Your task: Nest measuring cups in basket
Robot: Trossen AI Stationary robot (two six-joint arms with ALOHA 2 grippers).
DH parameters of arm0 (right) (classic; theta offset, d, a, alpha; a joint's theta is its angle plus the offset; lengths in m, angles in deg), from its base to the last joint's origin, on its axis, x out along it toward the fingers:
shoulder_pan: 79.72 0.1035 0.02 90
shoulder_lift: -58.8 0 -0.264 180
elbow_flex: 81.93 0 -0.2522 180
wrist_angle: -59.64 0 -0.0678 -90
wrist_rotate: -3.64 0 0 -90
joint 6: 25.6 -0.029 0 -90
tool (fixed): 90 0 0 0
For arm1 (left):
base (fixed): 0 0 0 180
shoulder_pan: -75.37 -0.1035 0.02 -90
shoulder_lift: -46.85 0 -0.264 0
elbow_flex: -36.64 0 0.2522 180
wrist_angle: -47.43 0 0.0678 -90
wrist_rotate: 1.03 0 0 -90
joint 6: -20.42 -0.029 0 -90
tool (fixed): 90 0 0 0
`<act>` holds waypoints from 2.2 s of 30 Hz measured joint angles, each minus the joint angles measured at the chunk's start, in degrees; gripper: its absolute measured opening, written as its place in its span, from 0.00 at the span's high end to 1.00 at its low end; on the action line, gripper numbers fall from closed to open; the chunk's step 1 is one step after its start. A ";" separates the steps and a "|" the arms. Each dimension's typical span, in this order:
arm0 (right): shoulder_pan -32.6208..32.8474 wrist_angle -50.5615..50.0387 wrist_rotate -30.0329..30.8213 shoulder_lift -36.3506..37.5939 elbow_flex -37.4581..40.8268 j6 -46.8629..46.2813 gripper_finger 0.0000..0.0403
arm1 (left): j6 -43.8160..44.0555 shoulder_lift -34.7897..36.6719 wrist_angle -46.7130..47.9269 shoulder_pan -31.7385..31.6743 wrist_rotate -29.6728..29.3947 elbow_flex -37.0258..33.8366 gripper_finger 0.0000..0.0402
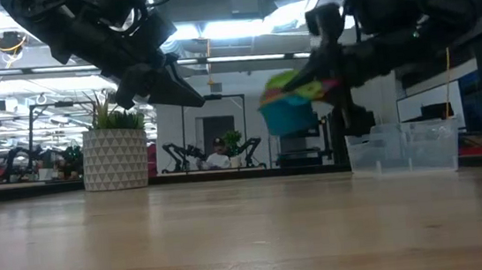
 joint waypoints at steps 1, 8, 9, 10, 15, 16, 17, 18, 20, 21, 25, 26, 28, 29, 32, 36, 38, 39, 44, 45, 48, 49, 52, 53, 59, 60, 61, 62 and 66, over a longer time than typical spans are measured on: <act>-0.62 -0.70 -1.11 1.49 0.00 0.04 0.81 | 0.00 0.02 0.00 0.01 0.00 0.00 0.93; -4.70 -10.88 -4.18 13.12 0.02 1.83 0.81 | 0.00 0.02 -0.03 -0.01 0.00 0.00 0.93; -5.28 -12.96 -4.34 15.01 0.02 2.20 0.81 | 0.00 0.02 -0.02 0.01 0.00 0.00 0.93; -5.90 -14.98 -4.64 16.89 0.02 2.76 0.81 | 0.00 0.01 0.00 0.00 0.00 0.00 0.93; -9.65 -24.64 -6.25 27.04 0.02 3.41 0.81 | 0.00 0.01 -0.02 -0.01 0.00 0.00 0.93; -10.56 -26.66 -6.62 28.99 0.02 3.88 0.81 | 0.00 0.02 -0.02 0.01 0.00 0.00 0.93; -11.56 -28.86 -7.26 31.05 0.02 4.38 0.81 | 0.00 0.00 0.00 0.01 -0.02 0.00 0.93; -12.63 -31.11 -7.90 32.93 0.02 4.64 0.81 | 0.00 0.02 -0.02 0.00 0.00 0.00 0.93; -14.83 -35.80 -8.92 36.53 0.02 4.81 0.81 | 0.00 0.02 0.00 -0.01 0.00 0.00 0.93; -15.94 -38.31 -9.09 38.10 0.02 4.89 0.81 | 0.00 0.01 -0.02 0.00 0.00 0.01 0.93; -20.66 -47.63 -9.56 42.54 0.02 6.63 0.81 | 0.00 0.02 -0.02 0.00 0.00 0.00 0.93; -21.96 -49.33 -10.31 43.15 0.02 7.49 0.81 | 0.00 0.01 -0.02 0.01 0.00 0.00 0.93; -24.64 -51.45 -12.16 43.55 0.02 9.10 0.81 | 0.00 0.01 -0.02 0.01 0.00 0.00 0.93; -26.02 -51.97 -13.27 43.53 0.02 9.42 0.81 | 0.00 0.01 -0.02 -0.01 0.00 0.00 0.93; -30.14 -52.42 -16.83 42.76 0.02 11.11 0.81 | 0.00 0.02 -0.02 0.01 0.00 0.00 0.93; -34.93 -54.47 -20.84 41.31 0.02 13.77 0.81 | 0.00 0.02 -0.02 0.01 0.00 0.00 0.93; -37.01 -57.46 -22.28 40.33 0.02 15.73 0.81 | 0.00 0.02 -0.02 0.00 0.00 0.00 0.93; -37.96 -58.97 -22.78 39.84 0.02 16.65 0.81 | 0.00 0.02 -0.02 0.00 0.00 0.00 0.93; -42.44 -61.27 -26.51 38.49 0.02 20.49 0.81 | 0.00 0.02 -0.02 -0.01 0.00 0.00 0.93; -43.33 -61.27 -27.08 38.49 0.02 21.16 0.81 | 0.00 0.01 -0.02 0.01 0.00 0.00 0.93; -45.95 -62.52 -27.53 38.60 0.02 23.15 0.81 | 0.00 0.01 -0.02 -0.01 0.00 0.00 0.93; -46.77 -63.45 -27.56 38.60 0.02 24.08 0.81 | 0.01 0.02 -0.02 0.00 0.00 0.01 0.93; -49.04 -67.52 -27.60 38.60 0.02 26.90 0.81 | 0.00 0.02 -0.02 0.01 -0.01 0.00 0.93; -49.80 -68.26 -27.66 38.60 0.02 27.55 0.81 | 0.00 0.02 -0.02 -0.01 0.00 0.00 0.93; -53.59 -69.00 -28.12 38.58 0.02 31.67 0.81 | 0.00 0.02 -0.02 0.00 0.00 0.00 0.93; -54.21 -69.19 -28.83 38.48 0.02 32.33 0.81 | 0.00 0.02 -0.02 -0.01 0.00 0.00 0.93; -54.77 -69.48 -29.51 38.40 0.02 33.05 0.81 | 0.00 0.02 -0.02 -0.01 0.00 0.00 0.93; -55.26 -69.92 -30.11 38.33 0.02 33.55 0.81 | 0.02 0.02 -0.02 0.01 0.00 0.00 0.93; -56.91 -71.27 -30.20 37.30 0.02 36.22 0.81 | 0.00 0.02 -0.02 -0.01 0.00 0.00 0.93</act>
